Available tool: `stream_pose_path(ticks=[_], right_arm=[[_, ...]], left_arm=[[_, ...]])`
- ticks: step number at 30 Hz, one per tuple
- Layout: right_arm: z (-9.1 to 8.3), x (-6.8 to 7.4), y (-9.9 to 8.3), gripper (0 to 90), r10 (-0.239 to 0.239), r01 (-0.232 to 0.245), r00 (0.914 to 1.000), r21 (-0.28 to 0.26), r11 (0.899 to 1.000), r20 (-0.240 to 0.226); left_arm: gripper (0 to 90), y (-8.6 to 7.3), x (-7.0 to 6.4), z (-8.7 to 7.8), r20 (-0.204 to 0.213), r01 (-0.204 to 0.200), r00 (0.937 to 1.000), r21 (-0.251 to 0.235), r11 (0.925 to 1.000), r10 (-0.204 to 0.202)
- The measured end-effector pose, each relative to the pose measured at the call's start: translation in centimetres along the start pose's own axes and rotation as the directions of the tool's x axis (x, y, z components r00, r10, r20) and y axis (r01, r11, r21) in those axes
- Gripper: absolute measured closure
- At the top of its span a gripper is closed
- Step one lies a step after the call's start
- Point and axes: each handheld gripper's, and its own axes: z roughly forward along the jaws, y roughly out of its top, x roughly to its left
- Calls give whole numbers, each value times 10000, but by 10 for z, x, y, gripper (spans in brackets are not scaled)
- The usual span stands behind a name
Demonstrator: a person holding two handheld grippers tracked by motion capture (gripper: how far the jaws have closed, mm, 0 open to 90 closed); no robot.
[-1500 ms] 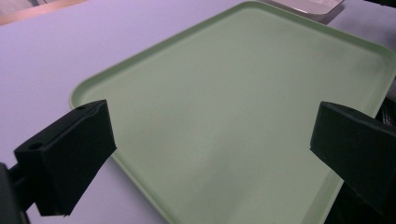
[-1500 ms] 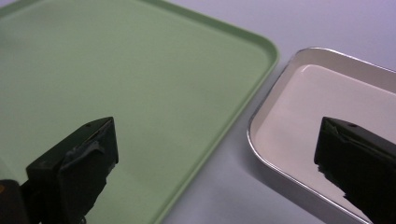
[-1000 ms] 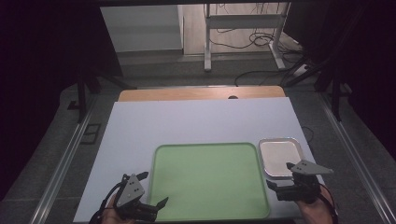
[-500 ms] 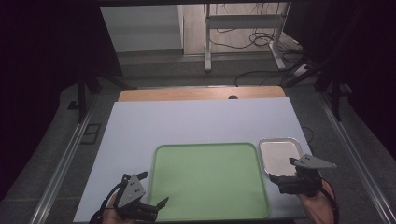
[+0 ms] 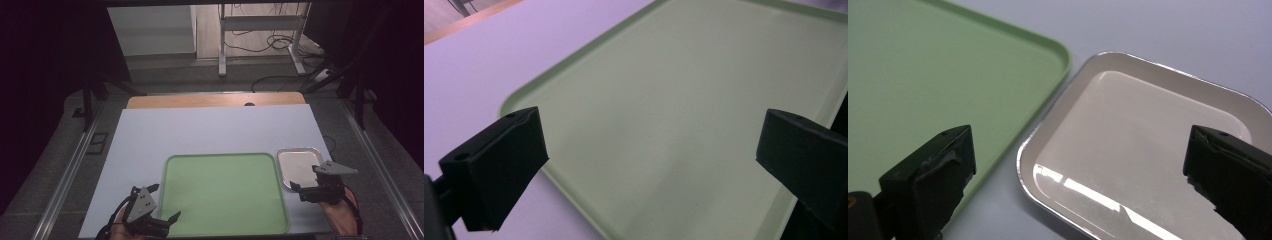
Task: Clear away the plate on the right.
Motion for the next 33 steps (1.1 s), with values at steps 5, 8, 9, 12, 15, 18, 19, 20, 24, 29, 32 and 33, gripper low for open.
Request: stream_pose_path(ticks=[5,8,9,12,15,18,19,20,24,29,32,33], right_arm=[[5,-10,0,1,208,-212,9988,97,9997,441],[9,-15,-1,0,404,-415,9971,150,9990,649],[10,-17,-1,0,455,-468,9962,159,9988,740],[10,-20,-2,0,558,-574,9947,158,9982,864],[11,-26,-1,0,936,-945,9882,13,9955,1208],[11,-29,-1,0,1121,-1136,9851,40,9935,1302],[12,-31,-1,0,1188,-1209,9838,80,9926,1339],[13,-33,-1,0,1284,-1318,9819,158,9911,1392],[13,-40,0,27,1544,-1609,9766,326,9864,1496],[11,-50,1,119,1789,-1900,9666,446,9808,1833],[11,-54,1,156,1976,-2113,9619,553,9758,1889],[11,-59,1,201,2213,-2369,9554,603,9697,1954]], left_arm=[[0,0,0,0,-31,-36,10000,44,10000,37],[0,0,0,0,-39,-38,10000,47,10000,38],[0,0,0,0,-41,-36,10000,50,10000,36],[0,0,0,0,-47,-45,10000,71,10000,45],[0,0,-1,1,-59,-51,10000,92,9999,52],[0,0,-1,1,-68,-61,10000,107,9999,62],[0,0,-1,1,-69,-67,10000,113,9999,68],[0,0,-1,1,-70,-66,10000,111,9999,67],[0,0,-1,1,-87,-54,9999,126,9999,55],[0,0,0,1,-93,-103,9999,191,9998,105],[0,0,0,1,-98,-108,9999,191,9998,110],[0,0,0,1,-97,-112,9999,191,9998,114]])
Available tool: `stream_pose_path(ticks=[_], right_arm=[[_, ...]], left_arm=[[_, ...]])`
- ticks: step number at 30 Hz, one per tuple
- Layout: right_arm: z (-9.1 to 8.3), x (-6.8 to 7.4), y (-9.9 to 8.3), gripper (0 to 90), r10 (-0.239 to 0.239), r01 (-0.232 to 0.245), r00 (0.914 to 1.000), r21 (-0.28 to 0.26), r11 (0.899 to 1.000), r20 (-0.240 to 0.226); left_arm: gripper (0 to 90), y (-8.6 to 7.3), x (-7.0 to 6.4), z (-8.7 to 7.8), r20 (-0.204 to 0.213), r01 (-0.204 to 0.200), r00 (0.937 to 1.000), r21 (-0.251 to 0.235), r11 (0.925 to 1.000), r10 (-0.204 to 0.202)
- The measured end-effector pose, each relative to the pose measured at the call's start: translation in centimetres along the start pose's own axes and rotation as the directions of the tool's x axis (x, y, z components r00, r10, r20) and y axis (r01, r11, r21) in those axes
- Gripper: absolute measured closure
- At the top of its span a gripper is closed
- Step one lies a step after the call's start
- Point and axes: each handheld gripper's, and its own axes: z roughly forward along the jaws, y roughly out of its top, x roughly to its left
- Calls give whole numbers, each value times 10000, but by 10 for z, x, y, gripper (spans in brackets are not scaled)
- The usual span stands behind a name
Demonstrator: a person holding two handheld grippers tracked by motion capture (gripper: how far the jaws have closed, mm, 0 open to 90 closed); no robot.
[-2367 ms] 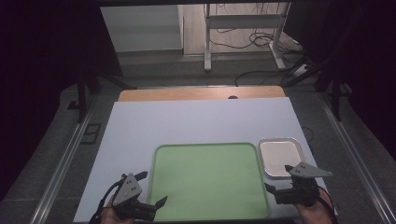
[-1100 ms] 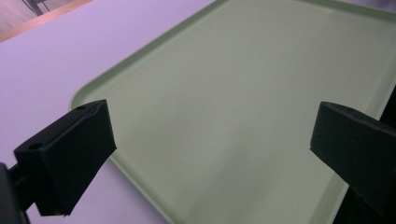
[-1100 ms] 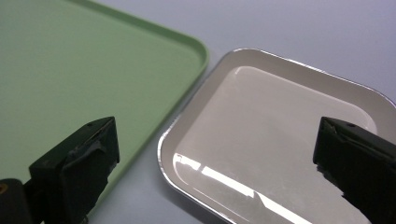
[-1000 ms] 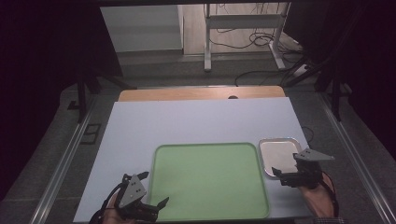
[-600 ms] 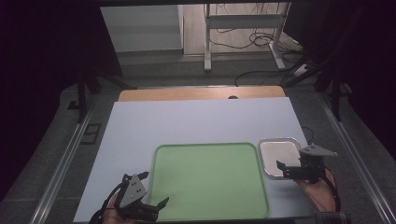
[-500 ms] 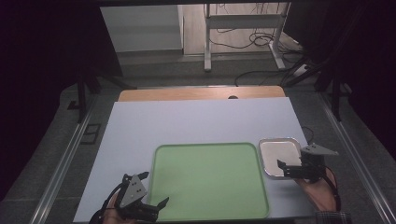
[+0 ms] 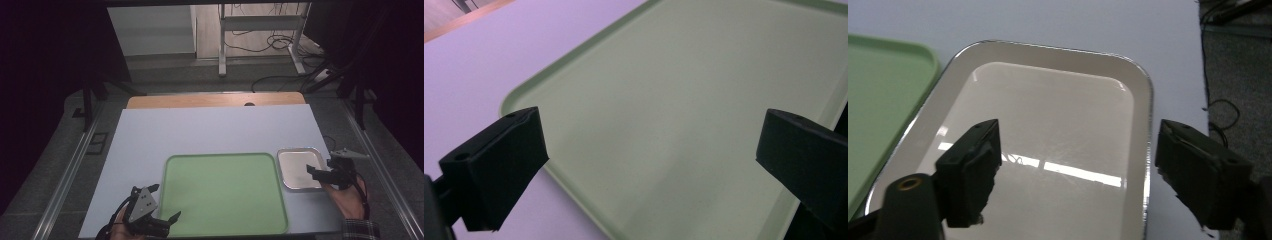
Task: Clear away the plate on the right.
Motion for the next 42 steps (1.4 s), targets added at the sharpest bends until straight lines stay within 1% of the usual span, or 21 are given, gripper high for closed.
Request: stream_pose_path(ticks=[1,5,7,10,14,18,20,21,23,24,25,26,28,30,32,33,34,35,37,40,42], right_arm=[[0,0,0,201,0,0,10000,0,10000,0],[2,-12,4,267,456,-462,9987,258,9986,205],[2,-14,4,277,491,-498,9985,274,9984,254],[5,-21,5,318,657,-672,9971,391,9970,385],[9,-31,7,424,901,-928,9948,568,9941,486],[13,-38,9,526,1251,-1281,9912,730,9891,441],[14,-40,10,547,1272,-1296,9913,775,9885,348],[17,-42,10,592,1362,-1386,9902,881,9864,320],[20,-44,11,641,1409,-1427,9897,1060,9841,241],[21,-44,11,661,1517,-1536,9881,1159,9813,246],[21,-44,11,661,1517,-1536,9881,1159,9813,246],[24,-46,12,717,1584,-1597,9872,1347,9779,205],[25,-47,12,734,1627,-1640,9865,1351,9772,207],[27,-49,13,771,1792,-1783,9838,1451,9732,74],[30,-52,13,811,2045,-1991,9787,1584,9671,-188],[31,-52,12,817,2125,-2057,9769,1646,9647,-247],[31,-52,12,817,2125,-2057,9769,1646,9647,-247],[33,-53,12,842,2326,-2220,9716,1732,9595,-434],[33,-54,13,861,2560,-2441,9656,1817,9526,-450],[33,-58,12,884,3191,-3034,9454,1771,9363,-670],[31,-61,11,889,3457,-3278,9345,1736,9287,-845]], left_arm=[[0,0,0,0,0,0,10000,0,10000,0],[0,0,0,0,12,-27,10000,35,10000,27],[0,0,0,0,0,-20,10000,36,10000,20],[0,0,0,0,10,-20,10000,38,10000,20],[0,0,0,1,10,-41,10000,52,10000,41],[0,0,0,1,18,0,10000,37,10000,0],[0,0,-1,1,9,-9,10000,41,10000,9],[0,0,-1,1,13,-18,10000,51,10000,18],[0,0,-1,2,17,-24,10000,56,10000,24],[0,0,-1,2,16,-7,10000,60,10000,6],[0,0,-1,2,16,-7,10000,60,10000,6],[0,0,-1,2,13,-9,10000,62,10000,9],[0,0,-1,2,12,-24,10000,62,10000,24],[0,0,-1,2,12,-22,10000,69,10000,22],[0,0,-1,2,21,-72,10000,121,9999,72],[0,0,-1,2,20,-75,10000,121,9999,75],[0,0,-1,2,20,-75,10000,121,9999,75],[0,0,-1,2,18,-91,10000,124,9999,90],[0,0,-1,2,15,-86,10000,122,9999,86],[0,0,-1,2,3,-66,10000,79,9999,66],[0,0,-1,2,-1,-61,10000,69,10000,61]])
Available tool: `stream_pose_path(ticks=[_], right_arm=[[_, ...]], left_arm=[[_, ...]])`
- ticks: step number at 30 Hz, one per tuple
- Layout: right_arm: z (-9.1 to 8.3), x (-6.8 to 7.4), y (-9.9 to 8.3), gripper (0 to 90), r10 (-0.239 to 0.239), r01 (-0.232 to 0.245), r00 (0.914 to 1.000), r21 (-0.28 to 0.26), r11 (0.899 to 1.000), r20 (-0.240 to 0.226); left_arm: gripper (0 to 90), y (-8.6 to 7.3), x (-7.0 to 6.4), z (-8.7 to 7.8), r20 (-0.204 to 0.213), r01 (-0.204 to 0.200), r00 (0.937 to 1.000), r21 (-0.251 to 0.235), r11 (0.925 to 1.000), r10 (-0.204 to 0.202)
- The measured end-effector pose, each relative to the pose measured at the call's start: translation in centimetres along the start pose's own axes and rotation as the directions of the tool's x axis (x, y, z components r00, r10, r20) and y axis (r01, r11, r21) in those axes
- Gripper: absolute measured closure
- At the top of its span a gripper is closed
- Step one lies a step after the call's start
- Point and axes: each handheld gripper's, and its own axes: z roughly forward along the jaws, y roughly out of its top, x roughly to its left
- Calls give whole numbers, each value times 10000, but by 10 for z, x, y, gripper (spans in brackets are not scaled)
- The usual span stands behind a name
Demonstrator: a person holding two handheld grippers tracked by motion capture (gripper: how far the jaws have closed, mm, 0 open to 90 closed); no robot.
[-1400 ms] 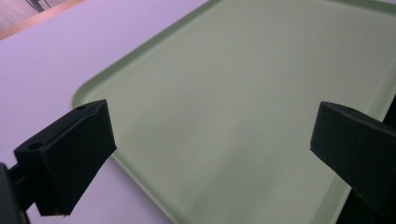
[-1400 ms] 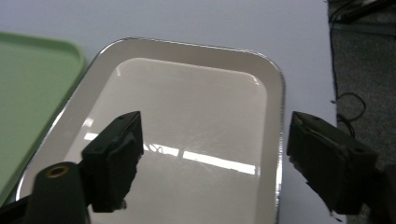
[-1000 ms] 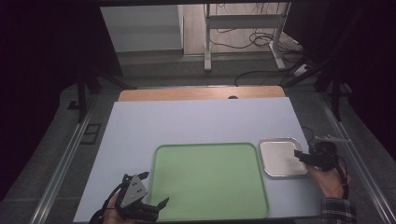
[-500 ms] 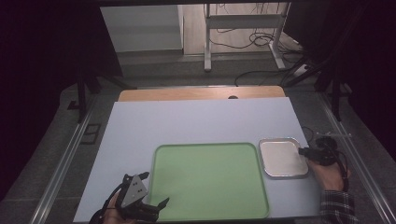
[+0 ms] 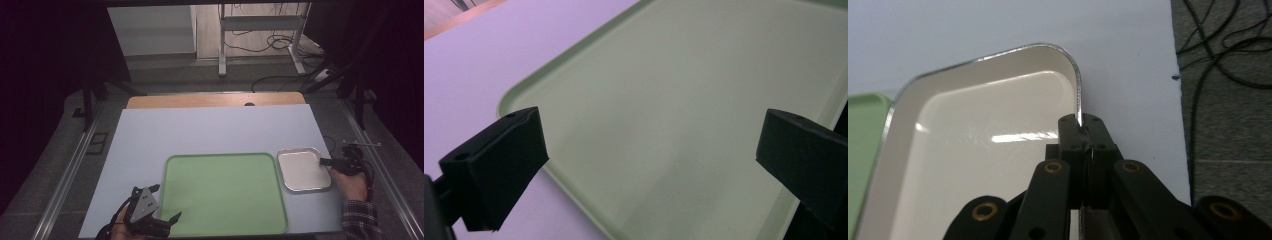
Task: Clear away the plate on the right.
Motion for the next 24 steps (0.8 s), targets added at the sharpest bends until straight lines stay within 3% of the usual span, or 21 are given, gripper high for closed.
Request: stream_pose_path(ticks=[6,14,19,24], right_arm=[[-8,1,1,889,35,-37,10000,-240,9997,-76],[-14,6,2,888,98,-137,9983,-694,9975,-572],[-15,15,3,887,11,-78,9963,-783,9969,-863],[-13,31,3,886,-386,310,9931,-693,9971,-1110]], left_arm=[[0,0,0,0,-9,9,10000,-13,10000,-9],[0,0,1,-1,-19,39,10000,-30,10000,-39],[0,0,0,0,-21,19,10000,-13,10000,-19],[0,0,1,-1,-25,38,10000,-27,10000,-38]])
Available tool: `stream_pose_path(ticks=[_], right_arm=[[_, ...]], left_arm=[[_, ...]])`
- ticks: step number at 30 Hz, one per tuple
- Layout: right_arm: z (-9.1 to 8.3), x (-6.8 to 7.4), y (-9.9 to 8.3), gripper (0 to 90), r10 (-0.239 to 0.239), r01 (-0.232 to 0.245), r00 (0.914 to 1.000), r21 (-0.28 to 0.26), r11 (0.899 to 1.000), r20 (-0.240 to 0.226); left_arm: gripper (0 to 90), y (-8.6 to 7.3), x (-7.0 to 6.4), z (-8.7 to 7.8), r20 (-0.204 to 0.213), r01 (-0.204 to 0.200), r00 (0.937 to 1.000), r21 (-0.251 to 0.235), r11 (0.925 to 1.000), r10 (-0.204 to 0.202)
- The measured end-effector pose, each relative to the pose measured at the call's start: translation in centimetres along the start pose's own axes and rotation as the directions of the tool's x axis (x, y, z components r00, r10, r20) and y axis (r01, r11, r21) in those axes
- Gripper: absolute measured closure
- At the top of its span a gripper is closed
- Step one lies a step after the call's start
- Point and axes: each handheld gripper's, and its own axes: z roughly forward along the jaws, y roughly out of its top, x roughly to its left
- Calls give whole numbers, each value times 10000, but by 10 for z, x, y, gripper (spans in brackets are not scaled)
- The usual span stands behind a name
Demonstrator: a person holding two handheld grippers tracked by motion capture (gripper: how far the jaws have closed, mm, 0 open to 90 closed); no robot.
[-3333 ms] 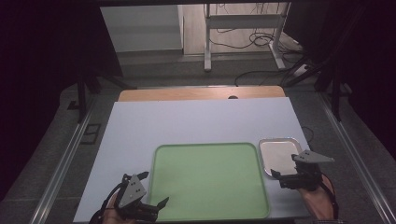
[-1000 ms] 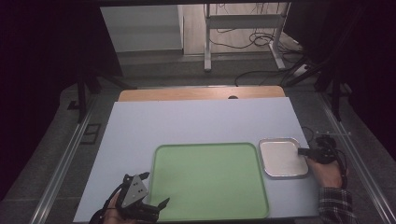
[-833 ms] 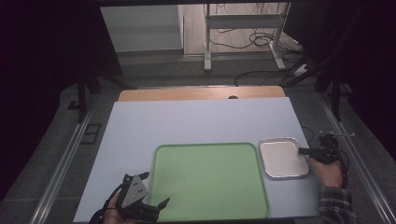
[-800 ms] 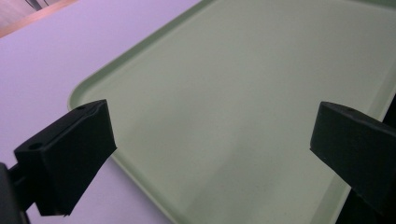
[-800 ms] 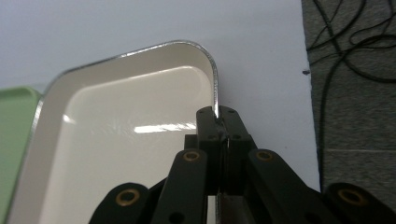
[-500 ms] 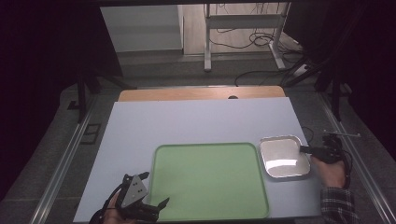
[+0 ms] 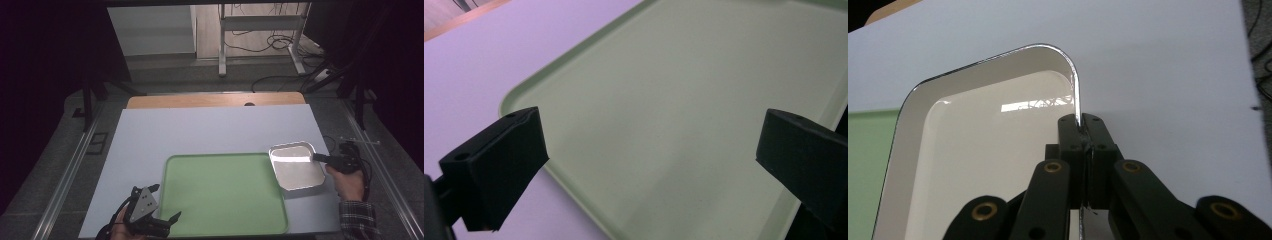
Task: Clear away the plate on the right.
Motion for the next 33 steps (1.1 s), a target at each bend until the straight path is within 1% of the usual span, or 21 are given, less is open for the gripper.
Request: stream_pose_path(ticks=[4,5,6,8,10,11,12,13,14,18,19,20,21,22,23,25,26,27,28,29,33], right_arm=[[4,11,0,886,-234,235,9996,87,9997,-128],[4,11,0,886,-234,235,9996,87,9997,-128],[8,16,-1,886,-365,369,9991,181,9992,-225],[9,18,-1,885,-407,413,9989,219,9989,-251],[13,25,-2,884,-461,476,9980,347,9983,-426],[13,25,-2,884,-461,476,9980,347,9983,-426],[14,29,-2,884,-533,554,9972,395,9977,-532],[14,29,-2,884,-533,554,9972,395,9977,-532],[16,34,-2,884,-501,529,9964,397,9978,-686],[20,42,-2,884,-513,561,9940,471,9973,-963],[20,42,-2,884,-513,561,9940,471,9973,-963],[23,47,-3,884,-551,607,9930,509,9969,-1047],[23,47,-3,884,-551,607,9930,509,9969,-1047],[26,52,-3,884,-573,646,9919,616,9960,-1130],[26,52,-3,884,-573,646,9919,616,9960,-1130],[29,58,-4,883,-644,728,9903,655,9952,-1228],[32,63,-5,883,-686,786,9887,722,9943,-1330],[32,63,-5,883,-686,786,9887,722,9943,-1330],[35,68,-6,883,-725,838,9873,764,9935,-1410],[35,68,-6,883,-725,838,9873,764,9935,-1410],[44,81,-8,882,-881,1041,9834,960,9899,-1586]], left_arm=[[0,0,0,0,2,-14,10000,14,10000,14],[0,0,0,0,2,-14,10000,14,10000,14],[0,0,0,0,-4,-12,10000,11,10000,12],[0,0,0,0,-6,-19,10000,15,10000,19],[0,0,0,0,-10,-21,10000,17,10000,21],[0,0,0,0,-10,-21,10000,17,10000,21],[0,0,0,0,-7,-19,10000,18,10000,19],[0,0,0,0,-7,-19,10000,18,10000,19],[0,0,0,0,-4,-29,10000,23,10000,29],[0,0,0,0,-8,-40,10000,30,10000,40],[0,0,0,0,-8,-40,10000,30,10000,40],[0,0,0,0,-13,-72,10000,61,10000,72],[0,0,0,0,-15,-75,10000,63,10000,75],[0,0,0,0,-22,-83,10000,70,9999,83],[0,0,0,0,-22,-83,10000,70,9999,83],[0,0,0,0,-24,-89,10000,73,9999,89],[0,0,0,0,-29,-95,10000,80,9999,96],[0,0,0,0,-29,-95,10000,80,9999,96],[0,0,0,1,-29,-100,9999,85,9999,100],[0,0,0,1,-29,-100,9999,85,9999,100],[0,0,0,1,-30,-106,9999,91,9999,106]])
